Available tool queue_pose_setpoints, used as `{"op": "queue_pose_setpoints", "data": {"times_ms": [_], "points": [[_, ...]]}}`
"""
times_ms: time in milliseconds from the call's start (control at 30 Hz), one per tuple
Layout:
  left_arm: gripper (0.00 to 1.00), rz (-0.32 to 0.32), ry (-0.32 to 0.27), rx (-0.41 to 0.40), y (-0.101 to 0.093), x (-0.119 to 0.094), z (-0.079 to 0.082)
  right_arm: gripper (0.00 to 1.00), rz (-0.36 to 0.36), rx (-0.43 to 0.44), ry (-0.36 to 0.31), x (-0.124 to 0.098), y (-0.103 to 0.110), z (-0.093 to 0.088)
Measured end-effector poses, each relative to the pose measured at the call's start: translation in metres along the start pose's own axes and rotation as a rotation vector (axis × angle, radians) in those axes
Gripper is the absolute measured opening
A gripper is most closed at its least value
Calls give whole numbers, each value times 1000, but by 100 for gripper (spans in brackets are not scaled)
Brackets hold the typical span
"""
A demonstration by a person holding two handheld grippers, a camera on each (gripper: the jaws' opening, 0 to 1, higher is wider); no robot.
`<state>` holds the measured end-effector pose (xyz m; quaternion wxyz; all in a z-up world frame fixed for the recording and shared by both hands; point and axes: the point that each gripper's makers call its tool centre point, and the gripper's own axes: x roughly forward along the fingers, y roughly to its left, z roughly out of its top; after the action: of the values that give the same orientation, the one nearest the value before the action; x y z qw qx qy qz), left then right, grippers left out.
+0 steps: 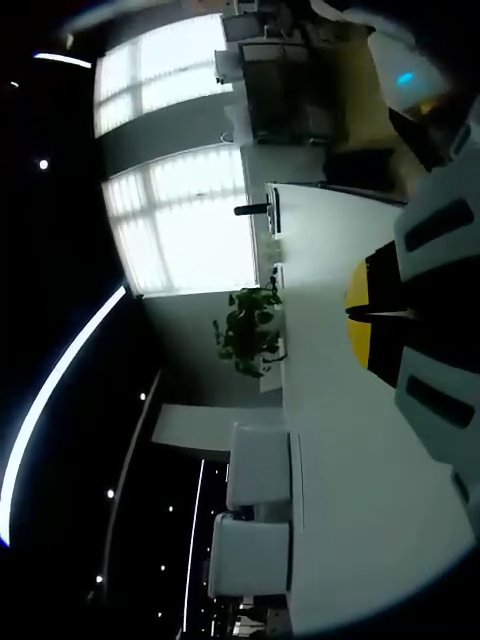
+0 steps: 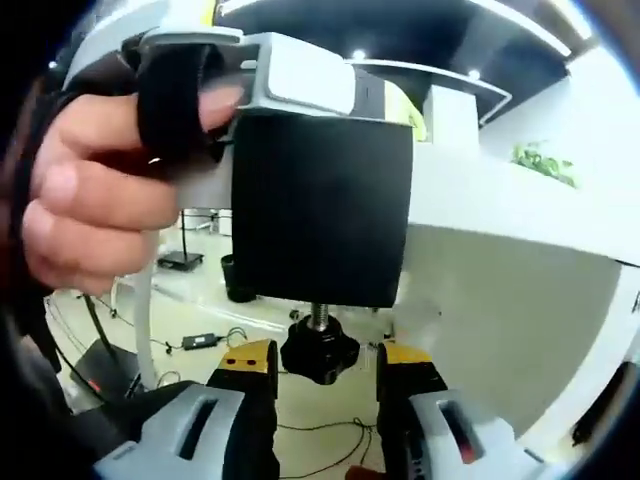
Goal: Clamp the fixed fixture on the desktop, loosen the retaining clip, secure it to the edge of the desk, and tighten the retaining clip.
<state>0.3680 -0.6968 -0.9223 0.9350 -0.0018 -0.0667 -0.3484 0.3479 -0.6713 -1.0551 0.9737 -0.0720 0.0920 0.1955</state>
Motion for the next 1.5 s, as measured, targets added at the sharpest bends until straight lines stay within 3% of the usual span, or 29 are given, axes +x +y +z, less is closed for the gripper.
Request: {"op": "queue_pose_setpoints", "data": {"times_ms": [100,400,767,1233,1500], "points": [[1,1,-2,5,0,0,0,26,-2,13,17,2,0,-1],[1,-1,-1,8,0,2,0,25,31,47,25,2,4,-1],[1,3,20,-16,1,3,-2,24,424,-5,-38,-1,17,0],[1,-9,12,-13,-1,3,-2,24,811,-42,-184,-5,33,6],[1,0,14,-16,1,4,-3,25,879,-18,-258,-5,33,7]]}}
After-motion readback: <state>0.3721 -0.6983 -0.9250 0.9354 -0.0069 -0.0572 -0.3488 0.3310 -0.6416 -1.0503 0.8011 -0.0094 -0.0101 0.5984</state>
